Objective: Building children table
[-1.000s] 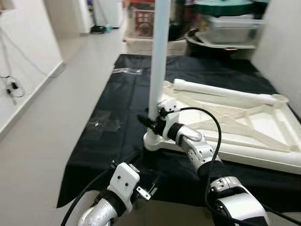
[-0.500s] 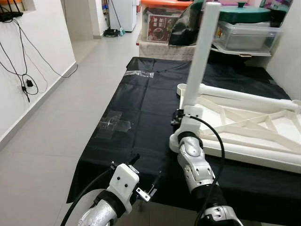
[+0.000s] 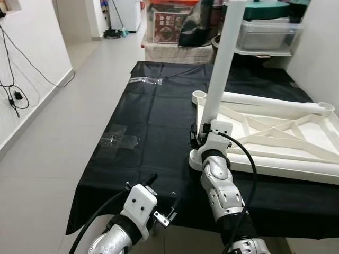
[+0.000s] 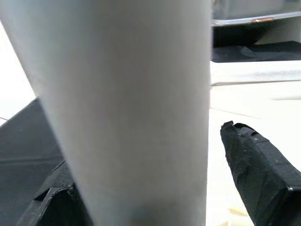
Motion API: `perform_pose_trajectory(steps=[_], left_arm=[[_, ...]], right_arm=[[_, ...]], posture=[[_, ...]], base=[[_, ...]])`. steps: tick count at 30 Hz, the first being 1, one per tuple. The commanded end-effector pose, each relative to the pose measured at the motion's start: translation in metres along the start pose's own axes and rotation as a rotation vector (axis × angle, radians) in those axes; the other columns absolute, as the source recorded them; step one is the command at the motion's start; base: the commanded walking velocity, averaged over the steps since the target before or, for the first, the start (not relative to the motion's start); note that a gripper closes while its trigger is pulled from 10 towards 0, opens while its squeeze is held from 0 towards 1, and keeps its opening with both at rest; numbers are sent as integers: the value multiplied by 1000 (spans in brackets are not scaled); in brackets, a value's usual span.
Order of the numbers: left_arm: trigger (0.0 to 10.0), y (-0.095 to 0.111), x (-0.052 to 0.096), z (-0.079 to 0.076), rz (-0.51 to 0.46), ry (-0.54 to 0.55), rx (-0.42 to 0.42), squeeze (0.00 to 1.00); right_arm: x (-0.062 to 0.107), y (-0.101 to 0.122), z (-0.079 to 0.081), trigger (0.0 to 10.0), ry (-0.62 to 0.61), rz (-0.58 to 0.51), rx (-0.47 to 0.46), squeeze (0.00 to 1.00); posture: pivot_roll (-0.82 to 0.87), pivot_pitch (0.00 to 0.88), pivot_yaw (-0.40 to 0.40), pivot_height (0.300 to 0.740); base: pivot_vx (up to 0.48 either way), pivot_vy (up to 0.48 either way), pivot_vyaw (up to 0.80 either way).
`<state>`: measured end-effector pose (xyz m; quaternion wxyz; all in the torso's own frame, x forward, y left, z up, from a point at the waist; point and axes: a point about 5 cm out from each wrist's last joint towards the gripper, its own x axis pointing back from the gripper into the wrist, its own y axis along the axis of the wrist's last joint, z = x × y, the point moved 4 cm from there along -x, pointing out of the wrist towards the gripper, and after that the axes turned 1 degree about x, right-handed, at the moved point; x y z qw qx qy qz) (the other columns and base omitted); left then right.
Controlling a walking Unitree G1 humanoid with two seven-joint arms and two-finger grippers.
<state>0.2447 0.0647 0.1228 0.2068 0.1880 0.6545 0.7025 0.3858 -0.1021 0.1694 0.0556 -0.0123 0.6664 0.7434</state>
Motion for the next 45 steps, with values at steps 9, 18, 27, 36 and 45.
perform_pose_trajectory(steps=[9,18,27,36,45], left_arm=[[10000,-6,-3,5,18,2,0,0],[10000,-16,-8,22,58,68,58,0],[10000,-25,-12,31,109,119,60,0],[10000,-28,-13,30,120,113,57,0],[10000,-31,-14,34,135,136,86,0]], right_arm=[[31,-18,23,10000,187,41,-79,0],[59,-37,-7,10000,241,85,16,0],[71,-43,-27,10000,149,88,59,0],[69,-43,-32,10000,139,103,55,0],[68,-46,-34,10000,136,126,54,0]], posture=[[107,47,-42,740],[89,27,-28,740],[82,24,-28,740],[84,27,-32,740],[86,29,-32,740]], base=[[0,0,0],[0,0,0],[0,-87,0],[0,-465,0],[56,-409,0]])
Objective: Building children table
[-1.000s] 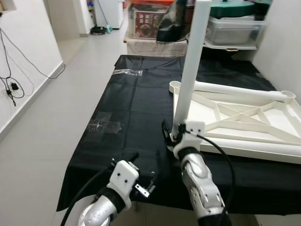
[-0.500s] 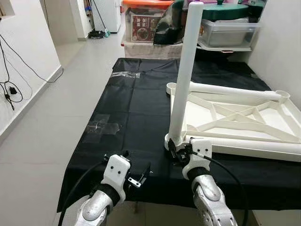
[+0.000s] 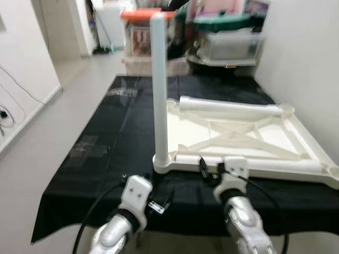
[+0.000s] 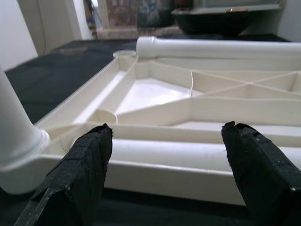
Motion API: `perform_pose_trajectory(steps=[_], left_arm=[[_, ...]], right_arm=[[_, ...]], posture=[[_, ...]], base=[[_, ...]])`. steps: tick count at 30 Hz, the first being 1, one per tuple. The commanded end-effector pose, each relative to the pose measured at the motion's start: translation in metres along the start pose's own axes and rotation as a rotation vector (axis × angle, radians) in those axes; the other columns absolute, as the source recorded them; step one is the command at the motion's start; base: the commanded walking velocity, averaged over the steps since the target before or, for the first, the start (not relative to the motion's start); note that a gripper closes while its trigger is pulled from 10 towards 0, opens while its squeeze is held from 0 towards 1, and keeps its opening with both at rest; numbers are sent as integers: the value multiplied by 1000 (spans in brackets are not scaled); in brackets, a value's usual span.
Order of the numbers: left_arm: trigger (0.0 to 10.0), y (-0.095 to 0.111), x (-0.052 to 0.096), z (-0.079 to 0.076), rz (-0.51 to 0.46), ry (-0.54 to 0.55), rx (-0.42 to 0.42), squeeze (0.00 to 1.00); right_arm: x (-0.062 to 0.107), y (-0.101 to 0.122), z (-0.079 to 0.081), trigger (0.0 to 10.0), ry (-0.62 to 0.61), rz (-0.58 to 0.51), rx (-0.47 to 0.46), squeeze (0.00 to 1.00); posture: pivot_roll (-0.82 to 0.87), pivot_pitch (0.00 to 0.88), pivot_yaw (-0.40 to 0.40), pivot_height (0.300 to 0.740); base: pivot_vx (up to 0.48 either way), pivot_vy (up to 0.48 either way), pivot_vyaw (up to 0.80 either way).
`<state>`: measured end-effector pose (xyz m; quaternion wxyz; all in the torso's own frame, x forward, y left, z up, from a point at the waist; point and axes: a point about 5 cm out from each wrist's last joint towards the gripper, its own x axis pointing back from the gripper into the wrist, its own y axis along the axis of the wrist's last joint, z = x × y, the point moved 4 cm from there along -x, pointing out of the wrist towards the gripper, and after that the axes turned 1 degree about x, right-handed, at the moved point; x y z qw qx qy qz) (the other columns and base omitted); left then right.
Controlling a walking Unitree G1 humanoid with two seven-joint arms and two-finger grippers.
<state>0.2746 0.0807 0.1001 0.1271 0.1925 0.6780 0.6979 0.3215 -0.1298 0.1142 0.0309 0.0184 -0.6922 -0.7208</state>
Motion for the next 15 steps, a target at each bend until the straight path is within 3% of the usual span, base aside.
perform_pose_trajectory(steps=[1,8,9,15], left_arm=[[10000,-6,2,8,27,39,29,0],[10000,-6,2,8,27,38,36,0],[10000,-6,2,7,28,34,36,0],[10000,-5,3,7,22,46,40,0]], right_arm=[[0,0,3,10000,6,5,-10,0],[-6,3,-6,10000,-33,-3,-7,0],[-13,5,-12,10000,-45,1,14,0],[-19,7,-12,10000,-29,-1,58,0]], posture=[[85,28,-31,740],[88,26,-34,740],[94,27,-38,740],[97,25,-42,740]], base=[[0,0,0],[0,0,0],[0,0,0],[0,0,0]])
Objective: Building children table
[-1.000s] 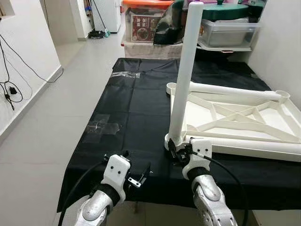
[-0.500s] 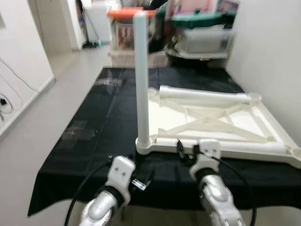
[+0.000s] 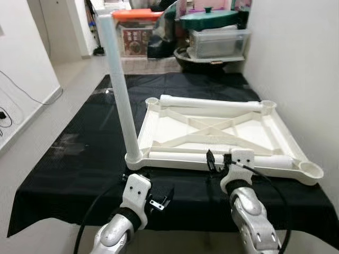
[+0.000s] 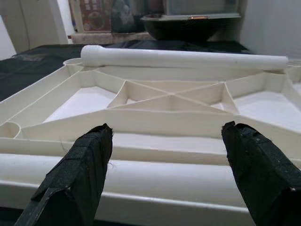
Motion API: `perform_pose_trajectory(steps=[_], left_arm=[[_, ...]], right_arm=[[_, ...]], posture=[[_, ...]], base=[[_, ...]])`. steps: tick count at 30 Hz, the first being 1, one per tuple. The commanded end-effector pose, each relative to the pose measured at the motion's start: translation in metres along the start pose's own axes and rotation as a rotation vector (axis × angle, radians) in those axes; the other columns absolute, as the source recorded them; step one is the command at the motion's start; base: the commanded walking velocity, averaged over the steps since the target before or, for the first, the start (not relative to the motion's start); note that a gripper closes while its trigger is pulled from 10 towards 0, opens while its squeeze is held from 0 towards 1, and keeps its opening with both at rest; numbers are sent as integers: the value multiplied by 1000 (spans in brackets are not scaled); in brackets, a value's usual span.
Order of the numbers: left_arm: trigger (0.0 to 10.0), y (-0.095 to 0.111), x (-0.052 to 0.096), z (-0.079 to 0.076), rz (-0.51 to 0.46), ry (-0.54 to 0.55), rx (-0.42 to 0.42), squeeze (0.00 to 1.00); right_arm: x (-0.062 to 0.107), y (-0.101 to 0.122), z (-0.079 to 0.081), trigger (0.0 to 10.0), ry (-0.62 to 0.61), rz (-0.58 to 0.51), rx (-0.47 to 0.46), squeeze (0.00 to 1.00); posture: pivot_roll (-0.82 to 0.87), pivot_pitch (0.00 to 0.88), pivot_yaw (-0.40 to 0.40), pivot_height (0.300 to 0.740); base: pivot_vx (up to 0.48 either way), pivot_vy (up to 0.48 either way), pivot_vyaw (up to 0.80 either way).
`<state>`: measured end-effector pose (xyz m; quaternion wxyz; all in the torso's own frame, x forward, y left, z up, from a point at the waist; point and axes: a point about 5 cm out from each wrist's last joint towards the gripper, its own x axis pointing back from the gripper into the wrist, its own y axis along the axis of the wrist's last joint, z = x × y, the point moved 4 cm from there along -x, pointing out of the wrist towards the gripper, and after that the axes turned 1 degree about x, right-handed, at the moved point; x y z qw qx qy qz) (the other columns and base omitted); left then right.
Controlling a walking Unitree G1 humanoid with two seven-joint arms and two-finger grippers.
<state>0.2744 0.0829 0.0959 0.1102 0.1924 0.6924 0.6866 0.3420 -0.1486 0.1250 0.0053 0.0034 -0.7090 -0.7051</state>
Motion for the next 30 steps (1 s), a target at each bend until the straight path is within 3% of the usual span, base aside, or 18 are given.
perform_pose_trajectory(steps=[1,6,21,28,30], left_arm=[[10000,-1,2,5,7,23,-2,0],[10000,-2,3,6,7,22,-1,0],[10000,-5,1,7,22,32,20,0],[10000,-5,2,9,24,46,47,0],[10000,-4,2,9,25,45,44,0]], right_arm=[[0,-4,8,10000,29,13,12,0],[10,-4,25,10000,106,-16,46,0],[6,-10,23,10000,100,5,37,0],[-5,9,20,10000,132,-51,-41,0],[-18,26,9,10000,117,-85,-47,0]], posture=[[97,25,-42,740],[90,17,-39,740],[89,9,-39,740],[94,18,-43,740],[97,24,-44,740]], base=[[0,0,0],[112,-154,0],[268,-395,0],[0,0,0],[0,0,0]])
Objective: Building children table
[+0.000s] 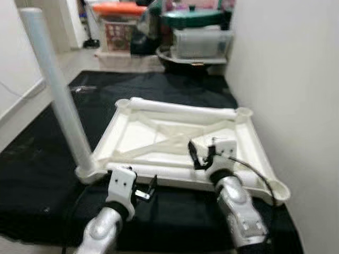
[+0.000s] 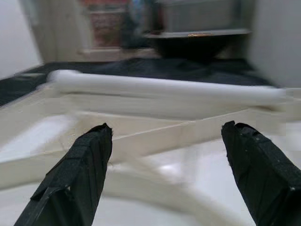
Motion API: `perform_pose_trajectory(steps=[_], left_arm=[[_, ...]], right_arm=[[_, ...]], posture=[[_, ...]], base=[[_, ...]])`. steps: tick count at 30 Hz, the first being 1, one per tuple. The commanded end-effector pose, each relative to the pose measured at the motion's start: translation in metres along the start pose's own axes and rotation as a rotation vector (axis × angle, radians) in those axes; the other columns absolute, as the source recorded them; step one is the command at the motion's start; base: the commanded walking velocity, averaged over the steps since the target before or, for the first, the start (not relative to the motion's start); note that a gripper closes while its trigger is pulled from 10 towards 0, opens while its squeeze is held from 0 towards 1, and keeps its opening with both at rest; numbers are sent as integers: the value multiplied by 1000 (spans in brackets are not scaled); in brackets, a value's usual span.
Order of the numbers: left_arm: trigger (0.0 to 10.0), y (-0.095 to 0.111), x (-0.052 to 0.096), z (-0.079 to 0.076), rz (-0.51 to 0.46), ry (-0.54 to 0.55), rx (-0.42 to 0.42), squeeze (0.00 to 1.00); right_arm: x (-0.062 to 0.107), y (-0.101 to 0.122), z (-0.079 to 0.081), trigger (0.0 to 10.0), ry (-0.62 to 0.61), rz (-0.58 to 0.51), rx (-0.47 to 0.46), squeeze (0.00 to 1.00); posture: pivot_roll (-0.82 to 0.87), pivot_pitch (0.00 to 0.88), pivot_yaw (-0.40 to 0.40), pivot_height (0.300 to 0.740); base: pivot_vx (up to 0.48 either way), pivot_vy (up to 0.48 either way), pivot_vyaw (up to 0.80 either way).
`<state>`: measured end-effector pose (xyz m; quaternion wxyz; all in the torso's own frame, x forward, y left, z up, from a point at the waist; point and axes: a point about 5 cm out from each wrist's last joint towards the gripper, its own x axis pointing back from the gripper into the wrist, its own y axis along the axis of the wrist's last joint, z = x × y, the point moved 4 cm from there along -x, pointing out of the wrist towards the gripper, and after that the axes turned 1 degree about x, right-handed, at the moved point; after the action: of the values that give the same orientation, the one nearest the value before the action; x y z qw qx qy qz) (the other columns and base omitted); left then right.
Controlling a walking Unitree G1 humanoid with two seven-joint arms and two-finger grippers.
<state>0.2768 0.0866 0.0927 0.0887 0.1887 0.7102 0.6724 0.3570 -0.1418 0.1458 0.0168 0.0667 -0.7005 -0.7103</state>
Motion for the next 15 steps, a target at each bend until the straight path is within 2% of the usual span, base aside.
perform_pose_trajectory(steps=[1,3,4,6,7,8,10,11,12,13,14,15], left_arm=[[10000,-1,3,4,11,12,-8,0],[10000,-1,3,4,10,11,-10,0],[10000,-1,3,4,10,11,-10,0],[10000,-1,4,3,13,10,-11,0],[10000,-1,4,3,13,10,-11,0],[10000,-1,5,3,15,8,-12,0],[10000,-1,5,3,15,8,-12,0],[10000,-1,6,2,16,7,-12,0],[10000,0,6,2,15,4,-11,0],[10000,0,6,2,15,4,-11,0],[10000,1,7,1,13,1,-10,0],[10000,1,7,1,13,1,-10,0]], right_arm=[[-4,5,3,10000,10,-13,-28,0],[-19,20,-15,10000,-21,-30,-12,0],[-19,20,-15,10000,-21,-30,-12,0],[-36,37,-46,10000,-92,-10,2,0],[-36,37,-46,10000,-92,-10,2,0],[-42,43,-59,10000,-123,10,18,0],[-42,43,-59,10000,-123,10,18,0],[-46,45,-69,10000,-145,52,52,0],[-51,43,-85,10000,-202,127,97,0],[-51,43,-85,10000,-202,127,97,0],[-53,37,-103,10000,-268,218,143,0],[-53,37,-103,10000,-268,218,143,0]], posture=[[97,24,-44,740],[97,30,-43,740],[97,30,-43,740],[99,40,-39,740],[99,40,-39,740],[99,47,-39,740],[99,47,-39,740],[99,49,-39,740],[99,64,-35,740],[99,64,-35,740],[97,71,-31,740],[97,71,-31,740]], base=[[0,0,0],[0,0,0],[0,0,0],[0,0,0],[0,0,0],[0,0,0],[0,0,0],[0,0,0],[0,0,0],[0,0,0],[0,0,0],[0,0,0]])
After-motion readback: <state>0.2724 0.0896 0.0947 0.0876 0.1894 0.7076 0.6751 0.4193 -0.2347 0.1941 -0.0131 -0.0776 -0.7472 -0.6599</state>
